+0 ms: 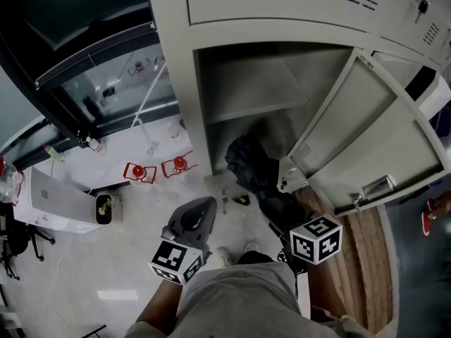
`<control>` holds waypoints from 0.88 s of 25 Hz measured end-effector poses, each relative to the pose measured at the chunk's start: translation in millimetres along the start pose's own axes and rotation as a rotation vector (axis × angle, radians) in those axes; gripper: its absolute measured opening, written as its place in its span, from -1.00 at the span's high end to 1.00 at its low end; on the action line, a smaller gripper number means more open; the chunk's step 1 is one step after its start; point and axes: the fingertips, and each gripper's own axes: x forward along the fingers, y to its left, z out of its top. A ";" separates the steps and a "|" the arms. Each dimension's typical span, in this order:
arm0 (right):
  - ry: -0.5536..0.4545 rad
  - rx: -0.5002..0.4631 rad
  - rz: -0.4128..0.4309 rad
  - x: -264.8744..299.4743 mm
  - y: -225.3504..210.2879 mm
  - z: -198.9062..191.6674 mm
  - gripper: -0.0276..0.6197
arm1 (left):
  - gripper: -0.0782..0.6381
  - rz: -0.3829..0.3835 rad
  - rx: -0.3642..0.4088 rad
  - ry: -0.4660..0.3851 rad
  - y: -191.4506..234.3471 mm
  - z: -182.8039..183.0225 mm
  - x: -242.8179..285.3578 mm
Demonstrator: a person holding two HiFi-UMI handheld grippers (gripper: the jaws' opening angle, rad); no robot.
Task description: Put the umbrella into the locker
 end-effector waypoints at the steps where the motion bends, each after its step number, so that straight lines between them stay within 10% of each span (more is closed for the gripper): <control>1: 0.004 -0.001 0.002 0.3 -1.0 1.0 0.28 | 0.74 0.006 -0.004 0.002 0.1 -0.3 -0.1; 22: 0.053 -0.059 0.017 35.2 -36.9 44.5 0.28 | 0.74 0.092 -0.044 0.007 21.4 2.2 20.8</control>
